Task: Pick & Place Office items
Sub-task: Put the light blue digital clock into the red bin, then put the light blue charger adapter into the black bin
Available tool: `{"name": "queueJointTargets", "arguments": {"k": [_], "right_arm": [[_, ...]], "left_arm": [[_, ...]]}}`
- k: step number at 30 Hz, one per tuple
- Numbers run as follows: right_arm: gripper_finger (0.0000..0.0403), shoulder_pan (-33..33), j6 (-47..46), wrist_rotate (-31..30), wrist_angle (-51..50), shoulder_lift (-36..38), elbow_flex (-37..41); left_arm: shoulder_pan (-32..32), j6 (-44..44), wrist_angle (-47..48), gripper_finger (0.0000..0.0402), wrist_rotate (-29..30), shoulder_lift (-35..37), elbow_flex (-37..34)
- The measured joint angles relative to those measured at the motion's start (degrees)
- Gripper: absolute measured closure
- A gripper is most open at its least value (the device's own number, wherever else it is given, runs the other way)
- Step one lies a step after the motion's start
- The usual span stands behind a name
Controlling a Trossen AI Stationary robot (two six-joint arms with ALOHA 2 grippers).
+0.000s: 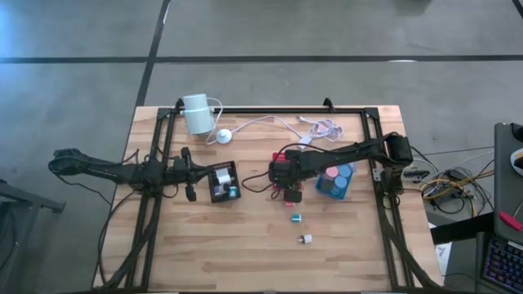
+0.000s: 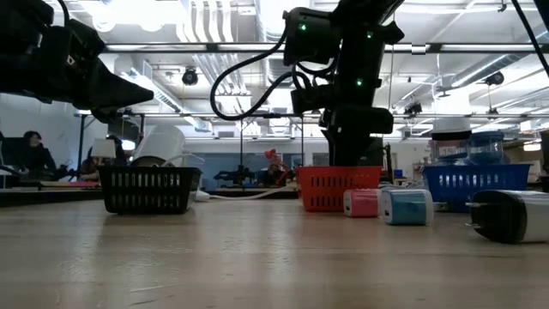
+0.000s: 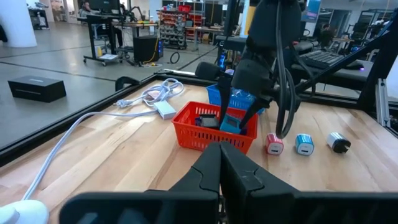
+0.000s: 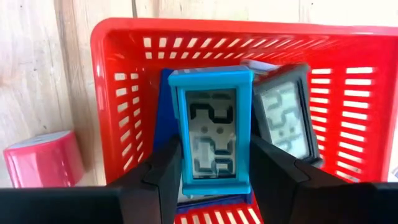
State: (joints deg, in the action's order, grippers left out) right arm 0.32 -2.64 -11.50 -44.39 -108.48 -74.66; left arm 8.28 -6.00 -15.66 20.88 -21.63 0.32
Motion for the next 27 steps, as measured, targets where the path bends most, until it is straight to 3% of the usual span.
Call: {"name": "queueJointTargets", "arguments": {"k": [18,27], "right_arm": [[0.0187,0.0,1.1,0.0,-2.4,1.7,0.0],[0.0204,0.3,2.1,1.8,0.0,15.6,0.3]], "left_arm": [[0.0,0.0,0.3,0.0396,0.0,0.0,0.0],[0.0,0.2,0.6,0.0396,0.0,0.0,0.0]]}}
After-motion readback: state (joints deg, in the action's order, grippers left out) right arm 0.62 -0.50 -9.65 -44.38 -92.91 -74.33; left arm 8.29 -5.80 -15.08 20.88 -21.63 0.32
